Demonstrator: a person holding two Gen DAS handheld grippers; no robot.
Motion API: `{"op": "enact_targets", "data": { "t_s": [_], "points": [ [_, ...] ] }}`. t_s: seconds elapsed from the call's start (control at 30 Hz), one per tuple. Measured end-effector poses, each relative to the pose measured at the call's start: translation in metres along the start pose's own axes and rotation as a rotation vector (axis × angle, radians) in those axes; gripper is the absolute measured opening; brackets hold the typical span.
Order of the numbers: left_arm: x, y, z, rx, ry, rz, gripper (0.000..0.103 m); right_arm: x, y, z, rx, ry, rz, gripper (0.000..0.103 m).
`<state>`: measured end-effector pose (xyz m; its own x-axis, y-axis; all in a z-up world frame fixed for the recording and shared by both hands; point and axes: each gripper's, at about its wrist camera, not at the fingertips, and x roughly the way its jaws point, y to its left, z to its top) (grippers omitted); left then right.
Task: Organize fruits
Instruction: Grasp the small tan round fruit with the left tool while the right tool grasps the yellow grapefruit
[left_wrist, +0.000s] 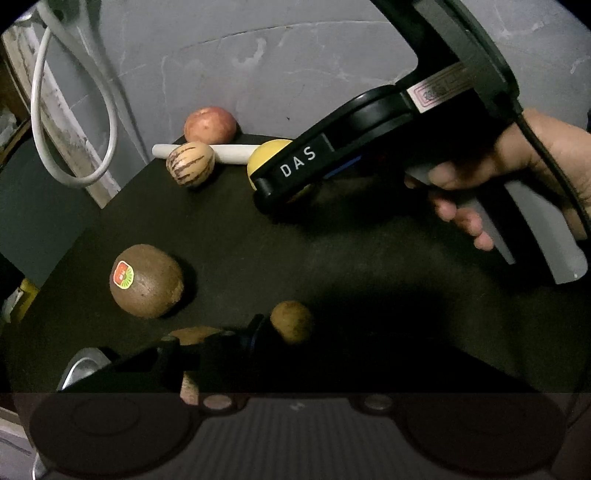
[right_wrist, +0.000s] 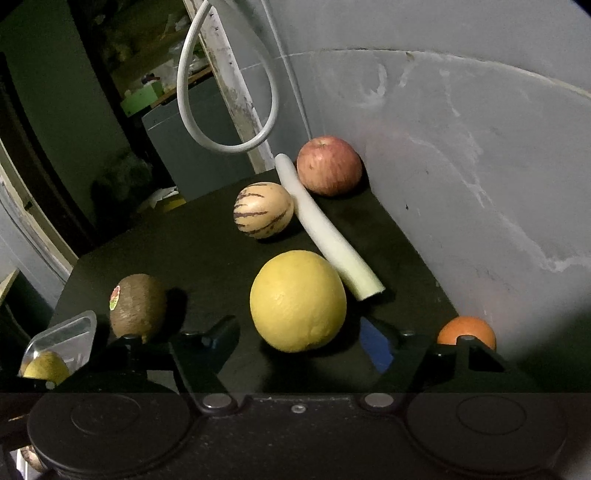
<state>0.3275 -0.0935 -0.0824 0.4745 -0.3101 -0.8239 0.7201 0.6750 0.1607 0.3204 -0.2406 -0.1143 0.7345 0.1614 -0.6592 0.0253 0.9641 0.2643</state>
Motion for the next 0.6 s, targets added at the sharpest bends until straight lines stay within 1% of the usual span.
{"op": "enact_targets", "data": {
  "t_s": [0.03, 0.1, 0.13, 0.17, 0.33, 0.47, 0.6],
  "points": [
    [0.0, 0.0, 0.0, -0.008, -0.002, -0.002, 0.038, 0.001, 0.0, 0.0, -0.005, -0.002, -0.003, 0.072],
    [0.0, 0.001, 0.0, -0.022, -0.005, 0.001, 0.036, 0.002, 0.001, 0.001, -0.011, -0.007, -0.015, 0.065],
    [0.0, 0.002, 0.0, -0.029, -0.006, 0.003, 0.033, 0.002, 0.001, 0.001, -0.012, -0.008, -0.018, 0.059],
    [0.0, 0.002, 0.0, -0.038, -0.006, 0.003, 0.028, 0.002, 0.001, 0.001, -0.007, -0.008, -0.006, 0.056],
    [-0.004, 0.002, -0.003, -0.075, -0.012, 0.003, 0.028, 0.0, 0.001, -0.002, 0.002, -0.025, -0.002, 0.056],
    [-0.011, -0.001, -0.006, -0.108, -0.023, -0.001, 0.028, -0.006, -0.004, -0.009, 0.016, -0.044, 0.037, 0.055],
    [-0.024, -0.004, -0.013, -0.168, -0.042, -0.012, 0.028, -0.015, -0.005, -0.02, 0.013, -0.078, 0.073, 0.055]
  ]
}}
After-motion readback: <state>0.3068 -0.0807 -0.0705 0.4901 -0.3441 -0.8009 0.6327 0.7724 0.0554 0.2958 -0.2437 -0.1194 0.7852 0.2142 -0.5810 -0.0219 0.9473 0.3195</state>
